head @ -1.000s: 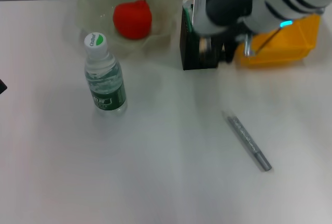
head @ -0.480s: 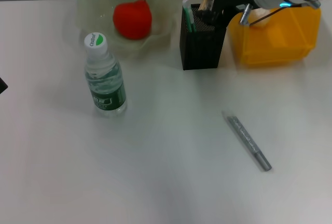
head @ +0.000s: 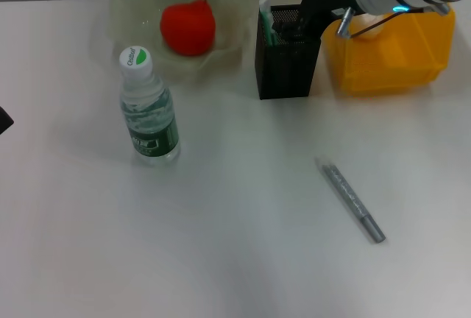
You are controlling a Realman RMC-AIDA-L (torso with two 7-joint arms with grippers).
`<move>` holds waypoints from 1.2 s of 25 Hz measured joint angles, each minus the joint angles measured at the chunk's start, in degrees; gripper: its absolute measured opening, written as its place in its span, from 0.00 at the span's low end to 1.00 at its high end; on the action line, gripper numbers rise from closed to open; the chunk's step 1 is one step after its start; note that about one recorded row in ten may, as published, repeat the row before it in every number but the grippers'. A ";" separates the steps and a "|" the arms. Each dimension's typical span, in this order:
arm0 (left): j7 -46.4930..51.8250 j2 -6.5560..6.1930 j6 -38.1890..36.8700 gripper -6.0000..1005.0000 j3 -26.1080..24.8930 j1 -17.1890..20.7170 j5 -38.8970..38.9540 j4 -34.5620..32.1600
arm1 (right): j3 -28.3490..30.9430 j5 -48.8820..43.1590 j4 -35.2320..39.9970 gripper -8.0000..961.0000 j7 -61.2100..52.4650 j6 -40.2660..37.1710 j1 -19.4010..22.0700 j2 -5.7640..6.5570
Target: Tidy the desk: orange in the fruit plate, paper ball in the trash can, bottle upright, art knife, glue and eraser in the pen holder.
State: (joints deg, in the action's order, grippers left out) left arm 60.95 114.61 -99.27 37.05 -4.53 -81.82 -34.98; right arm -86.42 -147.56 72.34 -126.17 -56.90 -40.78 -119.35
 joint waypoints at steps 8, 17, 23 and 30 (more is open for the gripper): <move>-0.03 -0.45 -0.64 0.81 -0.10 0.65 0.00 -0.09 | 0.77 -0.87 9.13 0.74 -9.60 -12.57 0.47 0.03; -2.23 -1.63 -2.64 0.81 0.25 0.64 0.00 -0.73 | 0.89 -8.77 21.55 0.74 -33.12 -38.89 -1.94 0.04; -2.44 -2.80 -4.07 0.81 0.22 0.22 -0.60 -1.74 | -0.14 -8.20 16.16 0.74 -39.57 -46.62 -2.84 -0.19; -3.10 -2.92 -4.09 0.81 -0.21 -0.08 -2.97 -2.47 | -0.51 -5.90 4.53 0.74 -40.89 -44.08 -2.46 -0.32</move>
State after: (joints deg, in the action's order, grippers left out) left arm 57.84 111.69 -103.36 36.85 -4.60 -84.80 -37.45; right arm -86.93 -153.46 76.87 -167.06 -100.98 -43.24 -119.67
